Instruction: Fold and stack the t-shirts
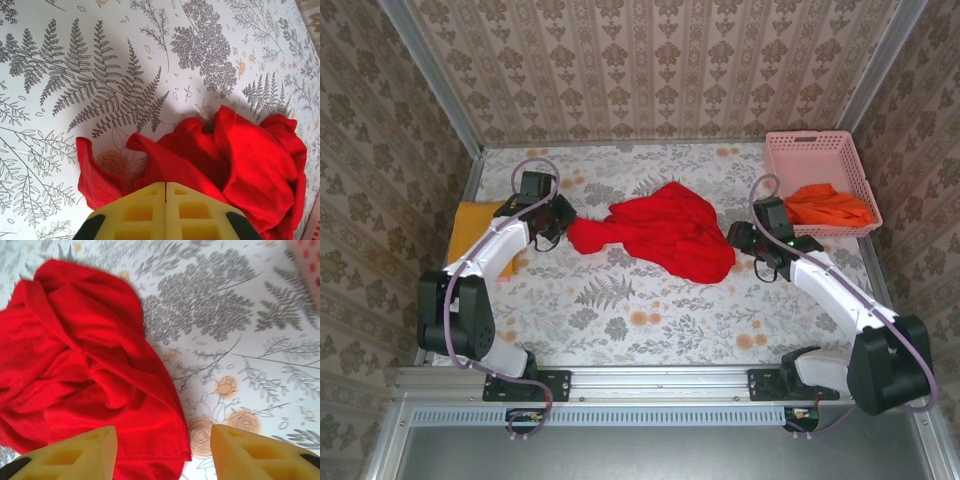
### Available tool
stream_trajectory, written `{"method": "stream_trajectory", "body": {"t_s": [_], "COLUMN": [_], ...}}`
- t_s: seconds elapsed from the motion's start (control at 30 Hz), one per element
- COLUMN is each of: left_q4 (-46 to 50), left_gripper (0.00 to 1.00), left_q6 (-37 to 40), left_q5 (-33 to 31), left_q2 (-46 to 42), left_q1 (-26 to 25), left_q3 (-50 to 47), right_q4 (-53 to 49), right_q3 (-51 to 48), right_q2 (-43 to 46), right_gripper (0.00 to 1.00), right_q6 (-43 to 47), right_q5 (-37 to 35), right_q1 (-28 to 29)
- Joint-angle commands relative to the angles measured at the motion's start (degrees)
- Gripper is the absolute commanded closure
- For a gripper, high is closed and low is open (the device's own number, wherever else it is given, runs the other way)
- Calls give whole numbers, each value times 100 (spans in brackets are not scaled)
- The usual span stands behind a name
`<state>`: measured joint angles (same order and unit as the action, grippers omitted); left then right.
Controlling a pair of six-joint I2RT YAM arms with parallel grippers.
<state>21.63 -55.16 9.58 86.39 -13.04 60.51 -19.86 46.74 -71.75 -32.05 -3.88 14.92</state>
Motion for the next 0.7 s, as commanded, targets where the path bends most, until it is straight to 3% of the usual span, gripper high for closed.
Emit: {"method": "stream_trajectory", "body": {"t_s": [0.0,0.37,0.43,0.57,0.67], "left_q4": [220,230,247,357,408], "left_gripper": [100,100,100,100,100], "left_q6": [155,67,93,191,321], "left_q5": [-63,-88,-95,-138,-216], "left_q2": [-93,-118,-123,-213,-331], "left_q1": [73,130,144,203,273], "left_q3": [87,33,55,115,229], "right_q4": [-55,201,166,-61,-76], "right_q3": [683,1991,2120,2243,2192], "right_q2": [-726,-3162,-3412,-3267,-2599], "right_gripper": [48,51,62,100,100], "right_q6": [559,714,734,814,994], "right_q5": [320,344,344,-3,-344], "right_q1": [388,1396,1447,1435,1379]}}
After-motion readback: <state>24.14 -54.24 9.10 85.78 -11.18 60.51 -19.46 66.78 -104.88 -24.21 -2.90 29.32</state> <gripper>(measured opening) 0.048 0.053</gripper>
